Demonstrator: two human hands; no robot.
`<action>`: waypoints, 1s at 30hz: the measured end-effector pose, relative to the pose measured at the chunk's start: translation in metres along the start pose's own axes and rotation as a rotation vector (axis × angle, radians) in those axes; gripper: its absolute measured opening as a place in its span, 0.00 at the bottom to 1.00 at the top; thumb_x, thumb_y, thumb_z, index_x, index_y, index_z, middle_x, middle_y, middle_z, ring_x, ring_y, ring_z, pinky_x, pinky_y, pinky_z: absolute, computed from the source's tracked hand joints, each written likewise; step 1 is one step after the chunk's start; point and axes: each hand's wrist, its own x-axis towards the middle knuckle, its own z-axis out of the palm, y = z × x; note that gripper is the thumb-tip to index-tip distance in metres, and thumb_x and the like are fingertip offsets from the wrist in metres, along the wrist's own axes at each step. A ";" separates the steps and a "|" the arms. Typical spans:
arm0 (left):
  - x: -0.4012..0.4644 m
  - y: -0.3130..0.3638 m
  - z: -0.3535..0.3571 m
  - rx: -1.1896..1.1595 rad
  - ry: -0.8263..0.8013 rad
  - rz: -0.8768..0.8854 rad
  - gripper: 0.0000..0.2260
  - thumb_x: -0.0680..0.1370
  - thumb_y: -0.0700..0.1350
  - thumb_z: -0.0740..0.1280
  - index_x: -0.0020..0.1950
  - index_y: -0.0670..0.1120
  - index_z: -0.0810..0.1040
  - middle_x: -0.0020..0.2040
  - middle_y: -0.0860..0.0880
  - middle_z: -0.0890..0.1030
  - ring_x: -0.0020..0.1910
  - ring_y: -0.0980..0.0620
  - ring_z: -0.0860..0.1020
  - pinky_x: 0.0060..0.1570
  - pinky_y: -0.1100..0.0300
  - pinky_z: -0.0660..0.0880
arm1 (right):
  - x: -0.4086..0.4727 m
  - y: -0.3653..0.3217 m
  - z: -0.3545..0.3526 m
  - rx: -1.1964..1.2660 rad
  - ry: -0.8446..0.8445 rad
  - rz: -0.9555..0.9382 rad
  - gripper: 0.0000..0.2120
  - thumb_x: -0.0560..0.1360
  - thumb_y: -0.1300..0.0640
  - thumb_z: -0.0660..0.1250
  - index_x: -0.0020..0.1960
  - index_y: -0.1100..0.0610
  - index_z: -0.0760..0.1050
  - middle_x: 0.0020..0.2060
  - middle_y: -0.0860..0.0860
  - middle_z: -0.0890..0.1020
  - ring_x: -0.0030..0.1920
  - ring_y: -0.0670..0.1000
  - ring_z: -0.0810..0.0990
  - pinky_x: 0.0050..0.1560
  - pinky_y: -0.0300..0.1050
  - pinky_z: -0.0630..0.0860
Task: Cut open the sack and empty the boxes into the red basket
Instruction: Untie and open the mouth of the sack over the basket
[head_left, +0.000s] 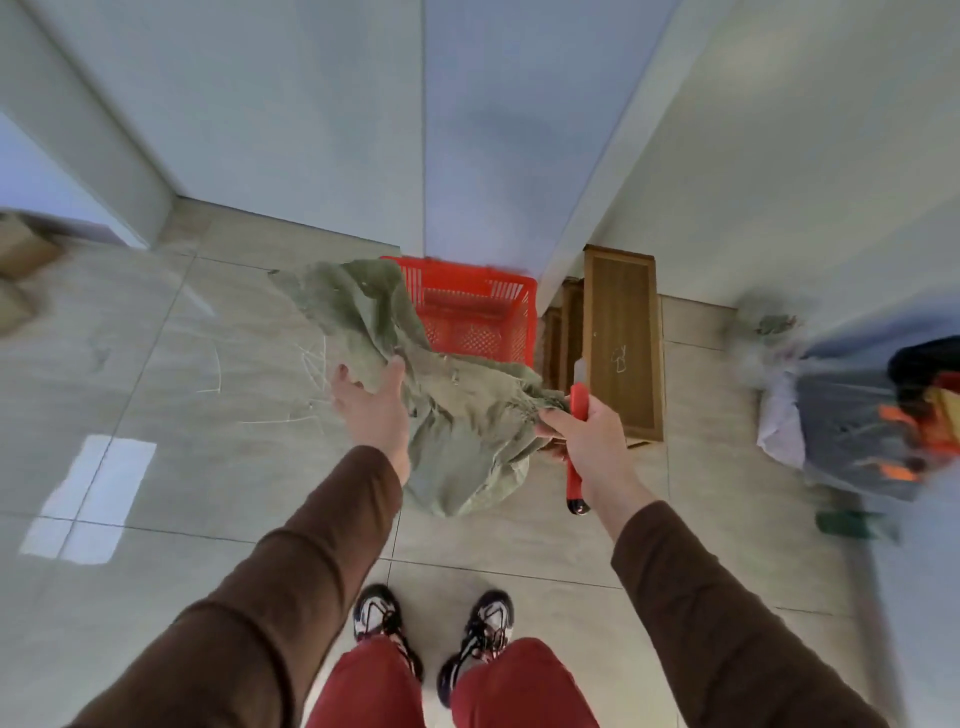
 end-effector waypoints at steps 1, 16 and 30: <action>-0.019 -0.001 -0.002 -0.056 0.016 -0.042 0.34 0.76 0.56 0.71 0.76 0.47 0.61 0.74 0.42 0.67 0.67 0.45 0.71 0.64 0.54 0.66 | -0.012 0.000 0.000 0.012 -0.002 0.020 0.06 0.79 0.58 0.74 0.55 0.54 0.79 0.41 0.51 0.89 0.44 0.52 0.90 0.37 0.42 0.84; -0.101 -0.031 0.043 0.095 -0.230 -0.151 0.06 0.79 0.39 0.65 0.50 0.44 0.82 0.51 0.41 0.85 0.54 0.39 0.83 0.55 0.43 0.82 | -0.055 0.011 -0.026 -0.157 -0.356 0.064 0.13 0.77 0.53 0.77 0.57 0.58 0.81 0.40 0.53 0.87 0.33 0.47 0.82 0.30 0.40 0.74; -0.123 -0.079 0.038 -0.068 0.040 -0.275 0.02 0.78 0.37 0.67 0.47 0.43 0.79 0.32 0.47 0.75 0.21 0.55 0.69 0.24 0.67 0.65 | 0.020 -0.011 -0.023 -0.359 -0.319 -0.042 0.05 0.78 0.55 0.72 0.47 0.49 0.76 0.36 0.48 0.76 0.30 0.47 0.74 0.31 0.43 0.71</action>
